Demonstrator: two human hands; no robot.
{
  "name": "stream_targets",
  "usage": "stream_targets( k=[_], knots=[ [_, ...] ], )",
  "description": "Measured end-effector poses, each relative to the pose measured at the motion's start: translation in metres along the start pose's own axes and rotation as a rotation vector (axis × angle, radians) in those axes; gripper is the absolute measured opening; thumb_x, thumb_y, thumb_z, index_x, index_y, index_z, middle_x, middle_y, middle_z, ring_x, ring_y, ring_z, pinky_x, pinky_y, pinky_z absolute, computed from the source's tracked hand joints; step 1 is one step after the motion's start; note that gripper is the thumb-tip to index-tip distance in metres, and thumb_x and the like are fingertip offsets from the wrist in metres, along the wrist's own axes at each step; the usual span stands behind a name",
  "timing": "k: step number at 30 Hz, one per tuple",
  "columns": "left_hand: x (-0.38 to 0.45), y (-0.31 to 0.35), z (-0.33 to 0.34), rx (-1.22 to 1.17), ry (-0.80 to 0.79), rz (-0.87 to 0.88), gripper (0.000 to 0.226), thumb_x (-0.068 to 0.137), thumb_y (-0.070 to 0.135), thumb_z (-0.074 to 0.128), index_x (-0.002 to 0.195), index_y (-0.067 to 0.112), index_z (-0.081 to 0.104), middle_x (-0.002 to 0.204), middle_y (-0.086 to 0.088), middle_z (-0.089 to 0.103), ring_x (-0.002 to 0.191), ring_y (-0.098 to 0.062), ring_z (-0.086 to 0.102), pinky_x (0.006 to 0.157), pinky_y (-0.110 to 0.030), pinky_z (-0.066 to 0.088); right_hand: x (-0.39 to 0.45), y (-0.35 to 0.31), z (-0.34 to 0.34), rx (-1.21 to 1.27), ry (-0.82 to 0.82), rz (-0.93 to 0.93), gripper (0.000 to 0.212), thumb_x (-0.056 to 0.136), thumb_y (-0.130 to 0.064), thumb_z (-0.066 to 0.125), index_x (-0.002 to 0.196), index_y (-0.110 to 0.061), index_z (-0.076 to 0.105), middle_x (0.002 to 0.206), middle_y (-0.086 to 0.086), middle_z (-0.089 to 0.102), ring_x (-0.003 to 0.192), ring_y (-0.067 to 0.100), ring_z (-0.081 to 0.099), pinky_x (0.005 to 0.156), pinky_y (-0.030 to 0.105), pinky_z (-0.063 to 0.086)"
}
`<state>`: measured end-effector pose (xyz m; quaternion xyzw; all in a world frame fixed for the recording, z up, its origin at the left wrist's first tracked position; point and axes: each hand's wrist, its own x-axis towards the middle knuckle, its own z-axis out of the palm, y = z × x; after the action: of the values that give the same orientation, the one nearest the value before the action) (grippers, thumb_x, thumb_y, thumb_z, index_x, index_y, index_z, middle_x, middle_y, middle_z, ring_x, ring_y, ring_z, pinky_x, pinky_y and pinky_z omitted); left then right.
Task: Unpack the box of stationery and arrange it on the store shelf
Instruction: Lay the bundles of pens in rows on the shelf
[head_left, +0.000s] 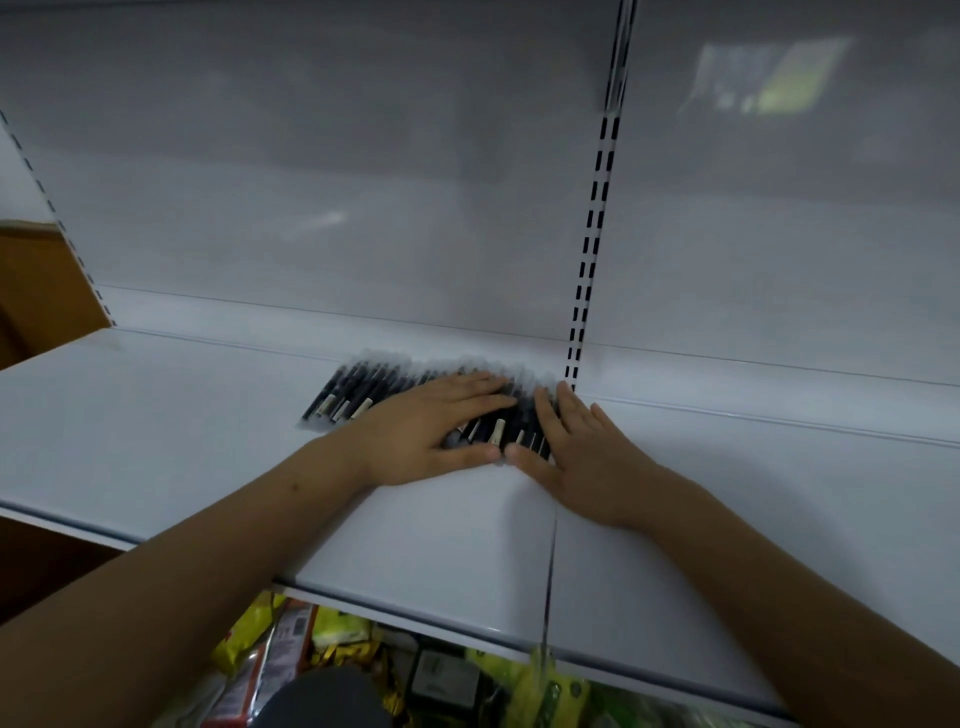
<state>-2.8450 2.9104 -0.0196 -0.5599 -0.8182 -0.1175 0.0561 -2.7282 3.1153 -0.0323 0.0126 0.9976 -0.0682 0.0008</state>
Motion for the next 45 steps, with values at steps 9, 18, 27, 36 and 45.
stream_targets(
  k=[9, 18, 27, 36, 45],
  knots=[
    [0.000, -0.010, -0.005, 0.053, -0.053, 0.058, 0.070, 0.093, 0.067, 0.045, 0.153, 0.034, 0.029, 0.163, 0.019, 0.009, 0.147, 0.006, -0.001, 0.121, -0.022, 0.004, 0.000, 0.020, 0.001, 0.059, 0.055, -0.078, 0.070, 0.101, -0.053, 0.018, 0.156, -0.014, -0.003, 0.163, 0.009, -0.004, 0.150, 0.014, -0.008, 0.122, 0.034, 0.001],
    [0.004, -0.013, -0.003, 0.073, -0.079, 0.056, 0.076, 0.093, 0.069, 0.041, 0.156, 0.033, 0.017, 0.163, 0.016, 0.007, 0.149, 0.002, 0.000, 0.124, -0.032, 0.009, 0.004, 0.016, 0.004, 0.087, 0.174, -0.003, 0.074, 0.097, -0.062, 0.029, 0.156, -0.021, 0.012, 0.164, 0.001, 0.006, 0.150, 0.014, 0.009, 0.121, 0.031, 0.010],
    [-0.077, 0.038, -0.048, 0.048, 0.360, -0.168, 0.066, 0.094, 0.060, 0.045, 0.152, 0.031, 0.033, 0.161, 0.008, 0.027, 0.148, -0.008, 0.022, 0.118, -0.025, 0.021, -0.021, -0.010, -0.028, 0.339, 0.357, -0.119, 0.069, 0.092, -0.062, 0.030, 0.148, -0.021, 0.038, 0.155, -0.002, 0.033, 0.141, 0.015, 0.031, 0.117, 0.029, 0.023],
    [-0.409, 0.120, -0.071, 0.202, 0.831, -1.135, 0.029, 0.097, 0.028, 0.054, 0.126, 0.025, 0.060, 0.120, 0.011, 0.052, 0.103, -0.008, 0.055, 0.084, -0.028, 0.047, -0.029, -0.247, -0.022, 0.616, 0.479, -0.657, 0.049, 0.099, -0.049, 0.033, 0.139, -0.023, 0.046, 0.134, -0.005, 0.052, 0.120, 0.013, 0.050, 0.098, 0.037, 0.044],
    [-0.610, 0.199, -0.020, 0.212, 0.176, -1.962, 0.041, 0.094, 0.034, 0.053, 0.131, 0.017, 0.053, 0.125, -0.012, 0.051, 0.112, -0.031, 0.053, 0.093, -0.039, 0.047, -0.082, -0.475, 0.113, 0.373, -0.011, -0.990, 0.059, 0.100, -0.052, 0.036, 0.151, -0.023, 0.028, 0.149, -0.001, 0.037, 0.127, 0.021, 0.045, 0.095, 0.037, 0.046]
  ],
)
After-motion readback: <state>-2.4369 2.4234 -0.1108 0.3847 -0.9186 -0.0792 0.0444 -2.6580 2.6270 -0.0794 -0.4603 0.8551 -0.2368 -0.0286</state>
